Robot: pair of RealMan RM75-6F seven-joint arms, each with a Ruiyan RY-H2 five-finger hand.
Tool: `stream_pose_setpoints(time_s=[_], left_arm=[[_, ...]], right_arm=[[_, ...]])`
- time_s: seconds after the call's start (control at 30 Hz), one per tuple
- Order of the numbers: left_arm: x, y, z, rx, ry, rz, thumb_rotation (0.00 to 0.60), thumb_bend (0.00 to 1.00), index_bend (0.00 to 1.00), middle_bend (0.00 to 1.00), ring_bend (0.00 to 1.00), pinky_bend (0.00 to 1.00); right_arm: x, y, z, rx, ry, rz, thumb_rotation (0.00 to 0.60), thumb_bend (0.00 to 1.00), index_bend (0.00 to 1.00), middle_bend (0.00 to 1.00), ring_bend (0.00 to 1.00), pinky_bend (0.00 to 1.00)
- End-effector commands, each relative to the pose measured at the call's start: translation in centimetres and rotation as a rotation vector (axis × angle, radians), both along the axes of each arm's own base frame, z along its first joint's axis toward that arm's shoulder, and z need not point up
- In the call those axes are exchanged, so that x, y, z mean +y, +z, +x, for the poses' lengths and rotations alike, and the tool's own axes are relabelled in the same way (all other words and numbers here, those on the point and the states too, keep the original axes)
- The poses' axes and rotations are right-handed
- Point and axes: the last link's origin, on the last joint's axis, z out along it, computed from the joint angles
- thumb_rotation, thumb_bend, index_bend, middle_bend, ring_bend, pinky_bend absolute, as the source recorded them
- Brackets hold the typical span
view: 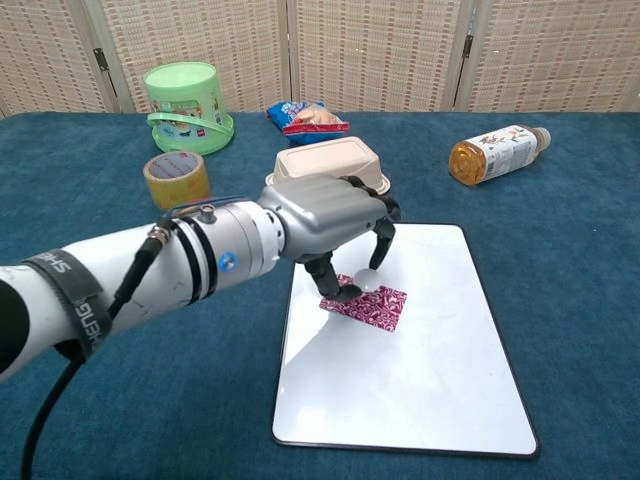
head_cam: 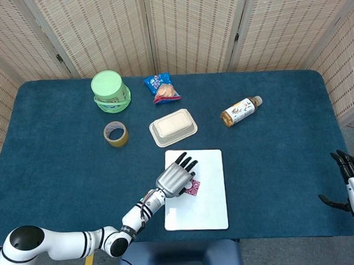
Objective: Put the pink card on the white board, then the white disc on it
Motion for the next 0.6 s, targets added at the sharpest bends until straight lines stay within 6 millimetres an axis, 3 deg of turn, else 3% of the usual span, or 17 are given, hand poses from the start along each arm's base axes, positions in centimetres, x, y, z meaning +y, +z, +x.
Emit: stream_pose_setpoints(time_s=[0.03, 0.47, 0.6], left_arm=[[0.0, -0.4, 0.4, 0.006, 0.002, 0.001, 0.600, 0.40, 0.47, 0.14, 0.11, 0.00], [0.2, -1.7, 0.5, 0.052, 0.004, 0.021, 0.600, 0.39, 0.42, 0.14, 0.11, 0.00], [0.3, -1.5, 0.1, 0.064, 0.021, 0.022, 0.600, 0.38, 0.32, 0.14, 0.09, 0.00]], right_arm=[[0.0, 0.0, 0.0, 0.000, -0.001, 0.000, 0.600, 0.15, 0.08, 0.07, 0.06, 0.04], [0.2, 0.2, -0.4, -0.003, -0.011, -0.006, 0.600, 0.15, 0.08, 0.07, 0.06, 0.04], [0.2, 0.1, -0.4, -0.005, -0.010, -0.005, 0.600, 0.15, 0.08, 0.07, 0.06, 0.04]])
